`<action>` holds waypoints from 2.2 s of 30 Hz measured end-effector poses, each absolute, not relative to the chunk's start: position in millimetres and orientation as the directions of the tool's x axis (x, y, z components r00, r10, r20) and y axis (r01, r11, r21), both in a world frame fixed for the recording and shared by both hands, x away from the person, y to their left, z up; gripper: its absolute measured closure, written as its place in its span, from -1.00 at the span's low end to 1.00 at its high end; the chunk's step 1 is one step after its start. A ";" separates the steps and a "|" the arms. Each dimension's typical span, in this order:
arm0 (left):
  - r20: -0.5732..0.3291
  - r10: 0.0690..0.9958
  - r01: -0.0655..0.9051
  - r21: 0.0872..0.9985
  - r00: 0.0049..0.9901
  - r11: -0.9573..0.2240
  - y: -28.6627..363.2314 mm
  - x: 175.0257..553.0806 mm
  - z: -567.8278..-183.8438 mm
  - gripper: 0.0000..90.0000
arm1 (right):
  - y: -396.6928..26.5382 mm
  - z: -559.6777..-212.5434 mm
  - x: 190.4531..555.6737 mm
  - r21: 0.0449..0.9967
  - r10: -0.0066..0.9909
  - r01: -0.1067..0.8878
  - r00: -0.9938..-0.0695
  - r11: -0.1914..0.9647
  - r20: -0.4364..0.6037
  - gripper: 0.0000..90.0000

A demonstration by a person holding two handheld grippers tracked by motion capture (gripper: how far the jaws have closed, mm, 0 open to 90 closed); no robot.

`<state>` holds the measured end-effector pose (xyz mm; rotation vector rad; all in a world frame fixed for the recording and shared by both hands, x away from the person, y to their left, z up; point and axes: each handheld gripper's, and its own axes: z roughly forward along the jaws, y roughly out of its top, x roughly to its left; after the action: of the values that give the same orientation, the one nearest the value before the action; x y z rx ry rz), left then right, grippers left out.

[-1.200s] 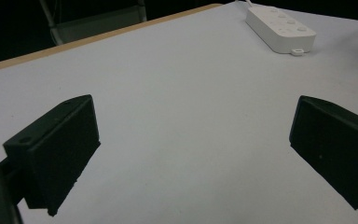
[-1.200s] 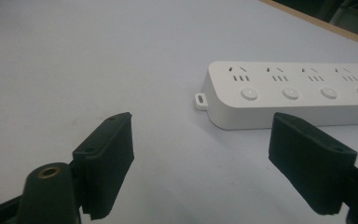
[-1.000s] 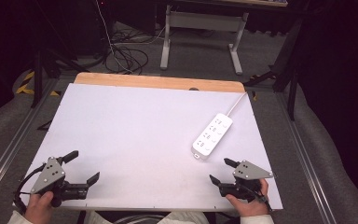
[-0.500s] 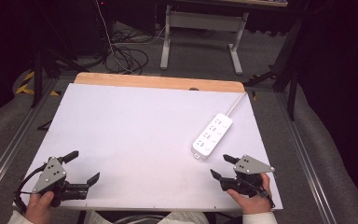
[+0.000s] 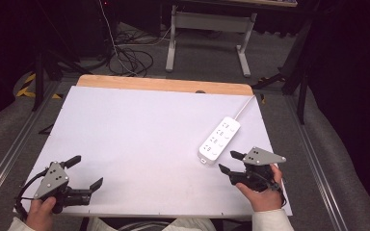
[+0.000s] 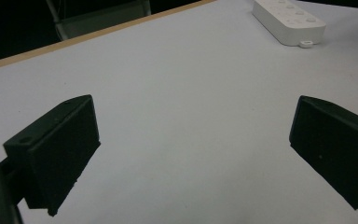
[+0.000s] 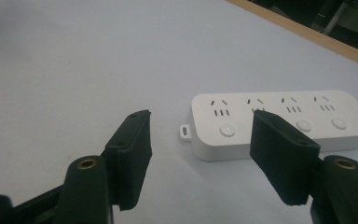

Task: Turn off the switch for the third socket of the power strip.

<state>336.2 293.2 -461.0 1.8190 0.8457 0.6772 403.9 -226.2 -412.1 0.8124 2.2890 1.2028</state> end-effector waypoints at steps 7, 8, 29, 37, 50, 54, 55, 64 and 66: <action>0.077 0.795 0.249 0.928 0.601 -0.278 293.3 336.3 -461.0 -0.96 | -224.9 -400.9 410.5 0.837 0.667 0.294 -0.738 0.461 -0.108 -0.14; 0.077 0.795 0.249 0.928 0.601 -0.278 293.2 336.3 -461.0 -0.96 | -224.6 -399.7 411.7 0.836 0.666 0.296 -0.739 0.462 -0.106 -0.13; 0.088 0.795 0.246 0.925 0.601 -0.289 293.7 336.8 -460.9 -0.96 | -218.2 -385.3 450.0 0.809 0.661 0.315 -0.741 0.496 -0.117 -0.01; 0.087 0.793 0.248 0.924 0.603 -0.290 293.3 336.5 -461.0 -0.96 | -218.4 -387.2 459.6 0.794 0.658 0.324 -0.743 0.514 -0.123 0.27; 0.083 0.794 0.251 0.925 0.602 -0.287 293.0 336.4 -461.3 -0.96 | -215.5 -401.7 494.0 0.721 0.689 0.435 -0.720 0.540 -0.081 0.99; 0.083 0.794 0.251 0.924 0.603 -0.287 292.9 336.4 -461.3 -0.96 | -213.5 -406.0 500.5 0.710 0.685 0.436 -0.723 0.553 -0.090 1.00; 0.084 0.792 0.251 0.924 0.604 -0.290 293.0 336.4 -461.3 -0.96 | -213.2 -406.8 501.9 0.704 0.684 0.438 -0.723 0.559 -0.093 1.00; 0.092 0.791 0.248 0.922 0.605 -0.297 293.4 336.8 -461.1 -0.96 | -210.4 -417.9 515.4 0.657 0.687 0.472 -0.720 0.587 -0.097 1.00; 0.093 0.790 0.248 0.922 0.606 -0.299 293.3 336.8 -461.2 -0.96 | -209.4 -419.8 517.1 0.647 0.690 0.480 -0.717 0.592 -0.100 1.00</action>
<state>336.8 293.3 -461.2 1.8408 0.8373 0.6850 517.1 -209.4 -419.8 0.9479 2.4832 0.8614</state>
